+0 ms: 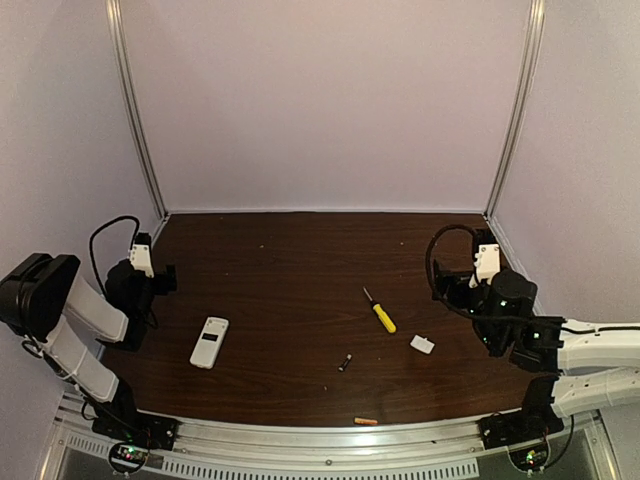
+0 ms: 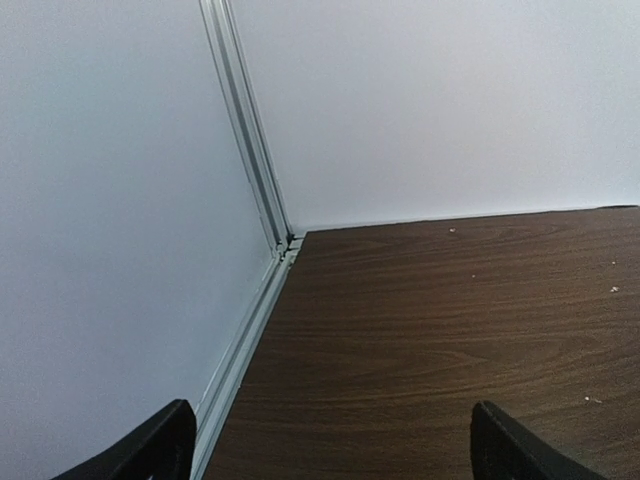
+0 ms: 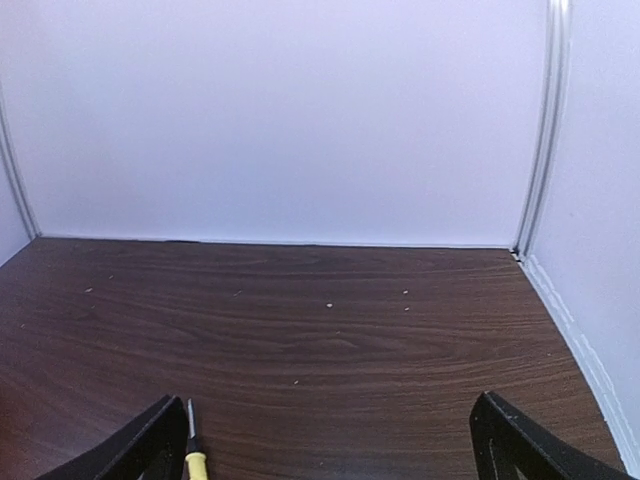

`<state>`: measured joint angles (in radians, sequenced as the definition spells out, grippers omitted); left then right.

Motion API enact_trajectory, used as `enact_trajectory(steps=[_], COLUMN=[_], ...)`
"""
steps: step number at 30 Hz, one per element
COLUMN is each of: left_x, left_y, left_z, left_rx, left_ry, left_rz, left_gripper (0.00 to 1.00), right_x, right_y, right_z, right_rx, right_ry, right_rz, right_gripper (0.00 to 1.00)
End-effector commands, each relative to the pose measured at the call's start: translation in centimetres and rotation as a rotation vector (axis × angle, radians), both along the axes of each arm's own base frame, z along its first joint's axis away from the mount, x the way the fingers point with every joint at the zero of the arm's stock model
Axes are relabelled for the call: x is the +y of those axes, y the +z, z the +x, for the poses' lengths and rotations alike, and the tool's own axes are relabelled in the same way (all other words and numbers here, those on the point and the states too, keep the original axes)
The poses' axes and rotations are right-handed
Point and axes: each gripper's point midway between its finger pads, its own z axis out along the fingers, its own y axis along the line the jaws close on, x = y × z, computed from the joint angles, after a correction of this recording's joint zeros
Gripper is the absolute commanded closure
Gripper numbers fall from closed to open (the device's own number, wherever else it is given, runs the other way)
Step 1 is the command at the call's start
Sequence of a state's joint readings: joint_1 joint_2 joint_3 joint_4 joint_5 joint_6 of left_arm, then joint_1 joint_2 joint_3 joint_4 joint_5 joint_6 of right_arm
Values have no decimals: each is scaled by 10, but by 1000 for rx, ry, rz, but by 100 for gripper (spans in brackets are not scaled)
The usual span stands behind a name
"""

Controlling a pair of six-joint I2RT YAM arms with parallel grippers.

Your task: Unload the batteries from the remote control

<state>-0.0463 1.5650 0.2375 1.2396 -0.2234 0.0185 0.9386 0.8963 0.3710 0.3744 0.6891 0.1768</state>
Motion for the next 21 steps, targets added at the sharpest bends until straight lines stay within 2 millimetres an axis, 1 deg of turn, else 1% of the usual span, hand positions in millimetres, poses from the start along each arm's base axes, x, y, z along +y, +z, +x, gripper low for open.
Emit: enact_trajectory(steps=[1, 4, 7, 9, 12, 14, 16, 18, 19, 21], left_x=[-1, -2, -1, -1, -1, -1, -1, -1, -1, -1], left_y=[10, 10, 10, 10, 10, 10, 10, 10, 10, 9], left_z=[4, 4, 4, 4, 4, 4, 4, 5, 4, 4], left_rx=[-41, -40, -40, -40, -41, -40, -40, -40, -41, -39], left_ry=[-11, -12, -10, -11, -11, -11, -11, -11, -11, -11], left_rz=[-17, -17, -17, -17, -17, -17, -17, -16, -17, -17], left_gripper=[3, 3, 3, 3, 3, 2, 3, 3, 3, 3], right_x=[-47, -72, -92, -104, -126, -148, -165, -177, -180, -186], right_y=[24, 23, 14, 7, -4, -14, -22, -33, -38, -43], right_z=[11, 23, 36, 45, 51, 52, 56, 60, 62, 66], right_rx=[-74, -72, -57, -55, -96, -125, -146, -144, -138, -142], right_ry=[-236, -335, -372, -379, -393, -445, -470, -489, -490, -504], right_rz=[-46, -99, -148, -152, -152, -115, -87, -59, -60, -62], right_gripper=[0, 0, 0, 0, 0, 0, 0, 0, 0, 0])
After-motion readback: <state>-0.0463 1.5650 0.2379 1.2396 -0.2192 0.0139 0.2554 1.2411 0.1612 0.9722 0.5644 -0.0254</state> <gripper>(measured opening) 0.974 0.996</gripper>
